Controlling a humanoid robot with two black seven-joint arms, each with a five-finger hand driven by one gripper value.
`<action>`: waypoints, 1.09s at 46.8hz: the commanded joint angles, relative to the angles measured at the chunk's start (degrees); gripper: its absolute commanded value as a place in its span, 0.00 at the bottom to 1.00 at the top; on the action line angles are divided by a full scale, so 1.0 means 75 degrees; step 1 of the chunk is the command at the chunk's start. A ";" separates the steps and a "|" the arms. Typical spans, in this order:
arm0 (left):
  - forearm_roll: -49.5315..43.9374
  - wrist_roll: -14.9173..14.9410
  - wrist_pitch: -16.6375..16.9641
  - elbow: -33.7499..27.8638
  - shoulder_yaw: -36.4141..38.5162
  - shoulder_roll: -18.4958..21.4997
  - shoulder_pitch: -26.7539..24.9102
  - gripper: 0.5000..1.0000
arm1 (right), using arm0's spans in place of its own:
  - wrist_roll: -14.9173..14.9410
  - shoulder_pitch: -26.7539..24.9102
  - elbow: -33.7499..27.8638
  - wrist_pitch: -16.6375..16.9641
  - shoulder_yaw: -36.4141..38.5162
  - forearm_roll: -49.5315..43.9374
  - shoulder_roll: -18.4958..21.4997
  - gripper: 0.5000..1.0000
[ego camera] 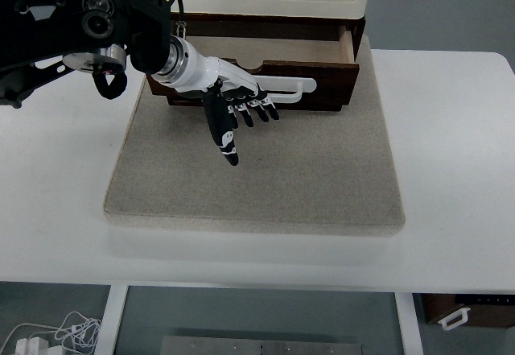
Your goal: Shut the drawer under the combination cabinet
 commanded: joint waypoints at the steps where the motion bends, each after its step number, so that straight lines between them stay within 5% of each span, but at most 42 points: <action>1: 0.0003 0.0000 0.0001 0.0098 -0.0001 -0.0086 -0.0001 1.00 | 0.0001 0.0000 0.0000 0.0004 0.0000 0.0001 0.0000 0.90; 51: 0.0284 0.0000 -0.0174 0.1469 -0.0048 -0.0707 -0.0177 0.99 | 0.0001 0.0000 0.0000 -0.0008 0.0000 0.0001 0.0000 0.90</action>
